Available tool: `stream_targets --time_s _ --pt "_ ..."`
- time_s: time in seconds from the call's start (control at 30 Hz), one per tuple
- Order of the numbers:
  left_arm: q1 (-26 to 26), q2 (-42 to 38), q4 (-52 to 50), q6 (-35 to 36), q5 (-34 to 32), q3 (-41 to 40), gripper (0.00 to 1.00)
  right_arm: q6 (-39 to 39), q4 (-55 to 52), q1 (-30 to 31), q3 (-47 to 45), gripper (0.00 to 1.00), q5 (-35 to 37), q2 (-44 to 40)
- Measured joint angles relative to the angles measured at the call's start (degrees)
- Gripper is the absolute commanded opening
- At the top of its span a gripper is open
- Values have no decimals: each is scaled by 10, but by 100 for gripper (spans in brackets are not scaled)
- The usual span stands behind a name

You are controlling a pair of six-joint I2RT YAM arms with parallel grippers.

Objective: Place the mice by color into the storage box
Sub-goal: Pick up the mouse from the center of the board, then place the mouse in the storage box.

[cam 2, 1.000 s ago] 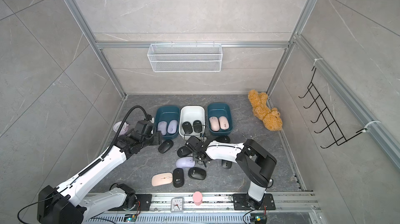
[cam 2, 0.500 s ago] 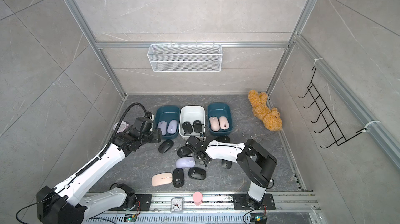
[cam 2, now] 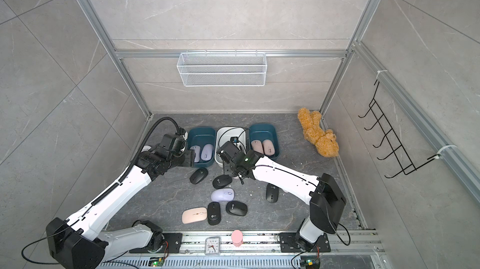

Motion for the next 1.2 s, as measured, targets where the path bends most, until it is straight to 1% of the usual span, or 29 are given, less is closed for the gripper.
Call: stream_targets --time_s 0.1,0.3,0.6,0.83,1.03,1.2 --pt "1 8 3 16 -7 0 70 -22 1 -16 40 56 0 18" --pt "13 16 16 43 -13 0 70 -63 6 -69 93 55 -16 78" --pt "33 22 37 64 -19 0 70 -113 64 -135 172 55 -30 182" --pt "39 22 52 66 -19 -10 69 -149 106 -143 276 55 -19 287" --pt "40 19 61 66 -21 -12 69 -155 109 -143 359 55 -23 372" --pt "40 10 62 66 -21 -16 69 -154 105 -143 407 55 -29 425"
